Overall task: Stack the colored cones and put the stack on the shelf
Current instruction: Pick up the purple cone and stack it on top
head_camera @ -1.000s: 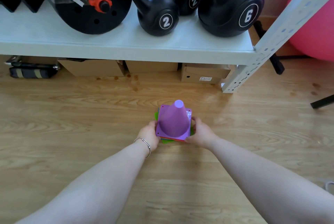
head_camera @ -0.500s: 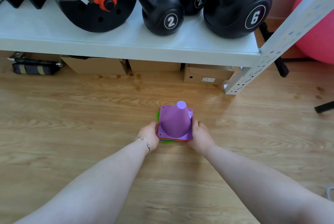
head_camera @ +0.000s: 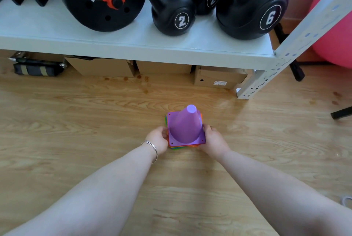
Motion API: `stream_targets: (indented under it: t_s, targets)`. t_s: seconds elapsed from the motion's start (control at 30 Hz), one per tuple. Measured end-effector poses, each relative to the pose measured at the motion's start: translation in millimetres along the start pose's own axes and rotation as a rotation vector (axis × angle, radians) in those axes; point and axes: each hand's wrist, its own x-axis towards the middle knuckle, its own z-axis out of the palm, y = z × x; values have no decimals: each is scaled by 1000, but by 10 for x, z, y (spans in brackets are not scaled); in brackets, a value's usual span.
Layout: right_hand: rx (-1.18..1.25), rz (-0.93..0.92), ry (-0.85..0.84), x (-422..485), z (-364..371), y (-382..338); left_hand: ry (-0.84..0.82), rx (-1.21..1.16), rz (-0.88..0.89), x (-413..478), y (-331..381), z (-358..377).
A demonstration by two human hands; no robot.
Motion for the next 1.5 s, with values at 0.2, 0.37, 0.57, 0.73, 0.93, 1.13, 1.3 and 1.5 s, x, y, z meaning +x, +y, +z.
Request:
stream_targets:
  t_s: [0.2, 0.37, 0.57, 0.73, 0.93, 1.13, 1.3, 1.5]
  targets:
    - [146, 64, -11, -59, -22, 86, -10, -27, -45, -3, -10, 9]
    - [430, 189, -75, -86, -148, 28, -18, -52, -75, -27, -22, 42]
    - [500, 237, -93, -104, -121, 29, -53, -87, -80, -48, -42, 34]
    - [504, 262, -168, -218, -37, 75, -92, -94, -58, -121, -82, -48]
    - [293, 154, -117, -203, -68, -17, -112, -113, 0, -161, 14, -129]
    - [468, 119, -38, -144, -143, -94, -59, -178, 33, -140, 62, -87]
    - [685, 194, -111, -57, -102, -124, -69, -271, -7, -86, 28, -55]
    - [725, 244, -94, 3, -92, -184, -95, -403, -62, -78, -26, -2]
